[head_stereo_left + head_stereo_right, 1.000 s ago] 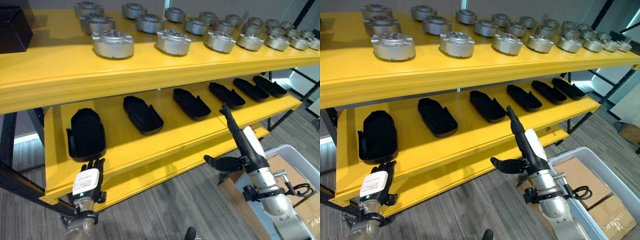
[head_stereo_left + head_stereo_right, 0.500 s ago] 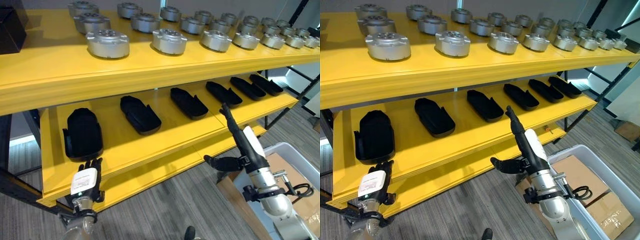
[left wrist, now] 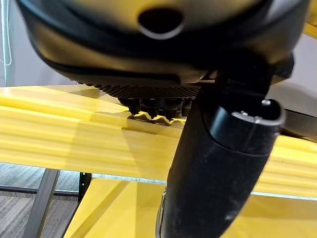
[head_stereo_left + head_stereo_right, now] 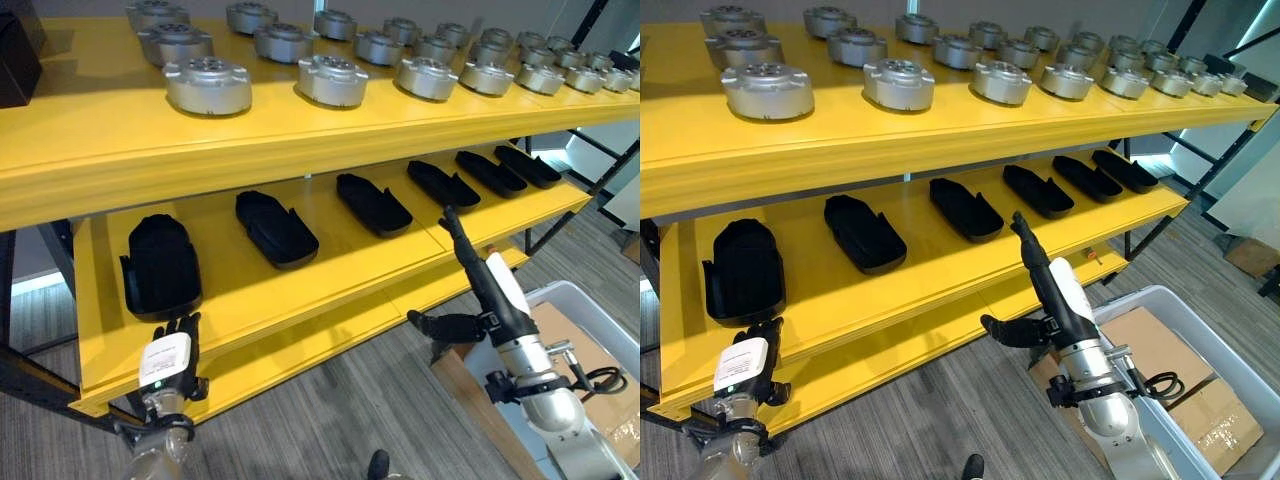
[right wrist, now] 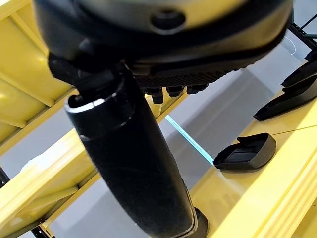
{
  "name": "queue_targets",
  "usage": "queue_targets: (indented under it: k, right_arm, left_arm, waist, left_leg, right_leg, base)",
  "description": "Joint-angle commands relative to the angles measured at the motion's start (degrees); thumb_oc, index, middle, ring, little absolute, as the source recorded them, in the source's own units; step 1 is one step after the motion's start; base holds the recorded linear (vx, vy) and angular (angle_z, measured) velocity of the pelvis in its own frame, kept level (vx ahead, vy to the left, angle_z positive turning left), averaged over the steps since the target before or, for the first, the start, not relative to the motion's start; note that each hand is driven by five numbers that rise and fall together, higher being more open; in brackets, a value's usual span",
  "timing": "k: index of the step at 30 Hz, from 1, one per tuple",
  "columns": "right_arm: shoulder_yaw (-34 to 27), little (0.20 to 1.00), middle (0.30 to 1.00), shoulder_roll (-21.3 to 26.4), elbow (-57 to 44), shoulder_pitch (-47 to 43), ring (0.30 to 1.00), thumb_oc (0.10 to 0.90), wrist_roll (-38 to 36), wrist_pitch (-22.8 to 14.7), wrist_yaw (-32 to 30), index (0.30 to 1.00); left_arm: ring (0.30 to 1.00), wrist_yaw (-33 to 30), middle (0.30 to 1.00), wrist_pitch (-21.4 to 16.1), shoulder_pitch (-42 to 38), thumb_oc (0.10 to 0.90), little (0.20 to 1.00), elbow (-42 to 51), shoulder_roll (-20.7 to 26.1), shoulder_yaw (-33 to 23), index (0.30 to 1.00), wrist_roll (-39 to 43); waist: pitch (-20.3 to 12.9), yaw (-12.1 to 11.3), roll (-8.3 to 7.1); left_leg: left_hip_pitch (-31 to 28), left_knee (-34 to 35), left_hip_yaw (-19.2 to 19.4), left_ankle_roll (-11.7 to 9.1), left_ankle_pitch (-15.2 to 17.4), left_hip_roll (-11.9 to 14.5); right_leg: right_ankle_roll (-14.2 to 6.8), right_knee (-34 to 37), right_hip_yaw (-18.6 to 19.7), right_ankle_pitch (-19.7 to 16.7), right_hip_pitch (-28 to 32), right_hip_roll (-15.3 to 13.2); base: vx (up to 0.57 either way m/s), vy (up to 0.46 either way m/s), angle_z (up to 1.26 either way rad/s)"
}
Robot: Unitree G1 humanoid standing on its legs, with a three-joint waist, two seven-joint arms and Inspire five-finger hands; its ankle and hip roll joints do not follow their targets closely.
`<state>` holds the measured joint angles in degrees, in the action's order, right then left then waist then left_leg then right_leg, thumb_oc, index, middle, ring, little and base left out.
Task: Move parts from the plastic box to the shelf.
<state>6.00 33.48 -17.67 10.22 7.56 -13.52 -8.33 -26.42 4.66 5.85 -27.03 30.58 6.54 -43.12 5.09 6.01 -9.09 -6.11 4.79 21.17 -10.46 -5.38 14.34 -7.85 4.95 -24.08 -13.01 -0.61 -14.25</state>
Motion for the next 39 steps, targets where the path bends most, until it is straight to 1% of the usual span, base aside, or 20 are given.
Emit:
queue_targets:
  k: [1,23,39]
  right_arm:
    - [-4.38,1.000,1.000,1.31,-5.72,-6.90,1.000,0.900,-3.34,-4.48,-3.26,1.000]
    - [-5.16,1.000,1.000,1.16,-5.86,-5.77,1.000,0.900,-3.57,-4.68,-3.04,1.000]
    - [-5.15,1.000,1.000,1.19,-6.12,-5.96,1.000,0.900,-3.59,-4.86,-2.99,1.000]
  left_arm:
    - [1.000,-3.20,1.000,-1.19,-9.35,0.900,1.000,0.06,2.48,-3.52,1.000,-0.42]
    - [1.000,-4.19,1.000,-0.96,-9.68,0.900,1.000,1.05,3.77,-5.44,1.000,-0.08]
    - [1.000,-4.42,1.000,-1.31,-10.86,0.900,1.000,1.20,4.12,-5.06,1.000,0.26]
  waist:
    - [2.93,-0.18,0.90]
    - [2.98,0.15,0.71]
    - [3.11,0.45,0.79]
  left_leg:
    - [-5.44,0.21,2.33,2.59,7.23,-0.38]
    - [-5.45,0.21,2.39,2.62,7.32,-0.36]
    - [-5.59,0.21,2.54,2.66,7.49,-0.54]
  right_leg:
    - [-4.97,-2.83,-2.32,3.95,5.06,-2.40]
    - [-5.04,-2.70,-2.11,3.92,4.98,-2.26]
    - [-5.02,-2.70,-1.90,3.95,4.89,-2.32]
  base:
    - [0.00,0.000,0.00]
    - [0.00,0.000,0.00]
    - [0.00,0.000,0.00]
